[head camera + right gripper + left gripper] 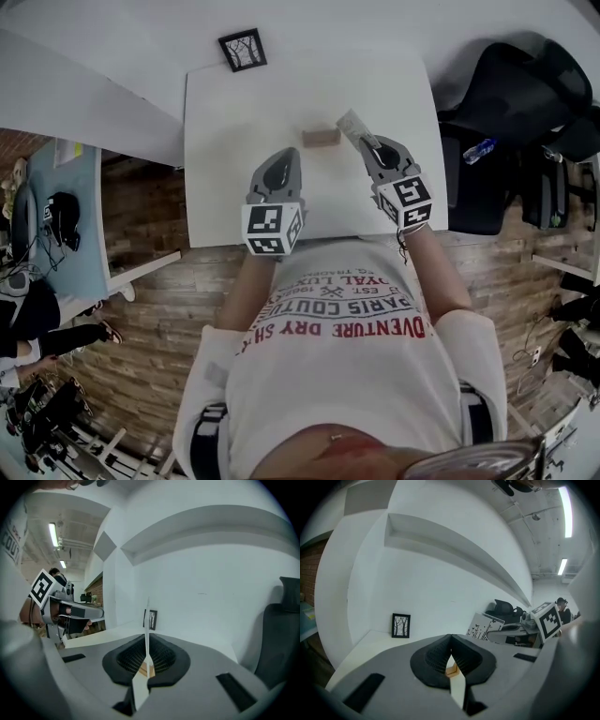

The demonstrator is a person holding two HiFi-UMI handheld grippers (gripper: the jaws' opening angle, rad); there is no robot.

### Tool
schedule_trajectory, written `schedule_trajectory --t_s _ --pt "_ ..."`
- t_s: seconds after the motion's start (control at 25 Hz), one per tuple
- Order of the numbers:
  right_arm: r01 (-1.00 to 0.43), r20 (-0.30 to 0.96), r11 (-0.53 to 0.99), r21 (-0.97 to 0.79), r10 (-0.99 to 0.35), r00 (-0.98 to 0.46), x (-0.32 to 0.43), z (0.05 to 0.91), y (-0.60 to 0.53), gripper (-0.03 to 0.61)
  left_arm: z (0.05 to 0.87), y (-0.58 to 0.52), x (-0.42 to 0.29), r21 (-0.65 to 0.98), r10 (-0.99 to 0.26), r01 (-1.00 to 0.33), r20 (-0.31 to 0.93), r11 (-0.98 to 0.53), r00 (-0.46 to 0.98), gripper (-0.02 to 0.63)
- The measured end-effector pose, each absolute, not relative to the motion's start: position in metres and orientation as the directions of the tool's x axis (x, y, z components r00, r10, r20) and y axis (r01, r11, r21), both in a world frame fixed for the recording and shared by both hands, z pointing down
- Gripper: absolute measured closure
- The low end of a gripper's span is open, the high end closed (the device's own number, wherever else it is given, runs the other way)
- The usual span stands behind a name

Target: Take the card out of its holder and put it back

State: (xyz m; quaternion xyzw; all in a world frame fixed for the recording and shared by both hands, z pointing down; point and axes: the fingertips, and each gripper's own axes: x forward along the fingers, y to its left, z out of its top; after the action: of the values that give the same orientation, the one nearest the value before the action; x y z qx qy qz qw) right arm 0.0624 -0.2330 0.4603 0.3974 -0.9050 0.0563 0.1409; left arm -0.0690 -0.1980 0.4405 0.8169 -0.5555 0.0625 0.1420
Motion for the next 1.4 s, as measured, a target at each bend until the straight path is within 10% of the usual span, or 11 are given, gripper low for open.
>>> schedule_trajectory --t_s 0.52,1.4 --pt "-0.283 0.406 0.958 0.053 -0.279 -0.87 0.018 0.472 -0.268 0.545 0.477 -0.219 -0.07 0.168 -0.886 -0.952 0.353 -0.256 0.3 0.589" --pt "0.139 0.438 0.988 -0.07 0.156 -0.885 -0.004 0.519 -0.292 0.545 0.521 -0.237 -0.087 0.133 -0.865 -0.984 0.471 -0.121 0.171 0.589"
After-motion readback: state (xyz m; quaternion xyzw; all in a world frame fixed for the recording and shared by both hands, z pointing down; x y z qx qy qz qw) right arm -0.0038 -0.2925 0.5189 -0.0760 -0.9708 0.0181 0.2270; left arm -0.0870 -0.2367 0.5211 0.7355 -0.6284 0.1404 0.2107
